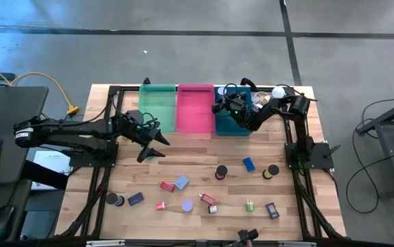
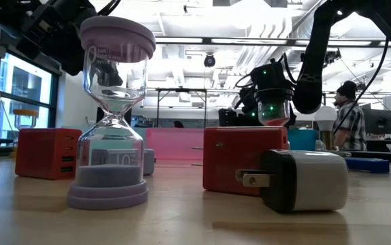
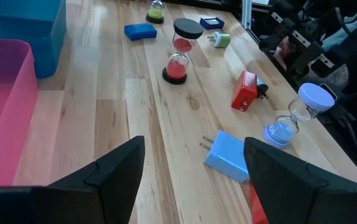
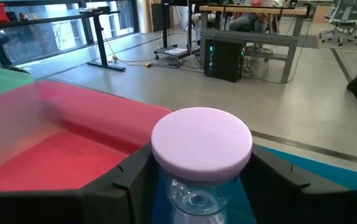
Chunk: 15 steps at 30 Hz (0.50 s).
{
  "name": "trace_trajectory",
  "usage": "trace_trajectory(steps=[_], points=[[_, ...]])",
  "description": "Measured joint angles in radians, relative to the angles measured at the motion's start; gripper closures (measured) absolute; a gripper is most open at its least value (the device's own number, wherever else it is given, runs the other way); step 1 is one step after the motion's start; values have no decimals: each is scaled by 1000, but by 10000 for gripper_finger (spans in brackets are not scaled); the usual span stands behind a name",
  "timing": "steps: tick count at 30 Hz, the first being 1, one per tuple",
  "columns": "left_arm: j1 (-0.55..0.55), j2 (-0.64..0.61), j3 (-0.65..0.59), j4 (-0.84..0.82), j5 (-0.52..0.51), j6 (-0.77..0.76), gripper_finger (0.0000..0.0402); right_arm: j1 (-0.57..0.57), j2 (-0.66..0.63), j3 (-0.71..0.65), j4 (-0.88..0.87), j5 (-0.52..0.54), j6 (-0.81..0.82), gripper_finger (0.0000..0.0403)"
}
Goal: Pick & Place Office items
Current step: Put the light purple hourglass into the dark blue bin
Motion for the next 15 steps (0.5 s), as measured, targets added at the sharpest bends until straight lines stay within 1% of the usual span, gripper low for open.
trace_trajectory(steps=[5, 11, 15], points=[[0, 0, 0, 0, 0, -2, 134, 9, -3, 0, 13, -2, -2, 186], [0, 0, 0, 0, 0, -7, 134, 23, -3, 0, 18, 3, -5, 142], [0, 0, 0, 0, 1, -7, 134, 38, -4, 0, 60, 11, -58, 121]])
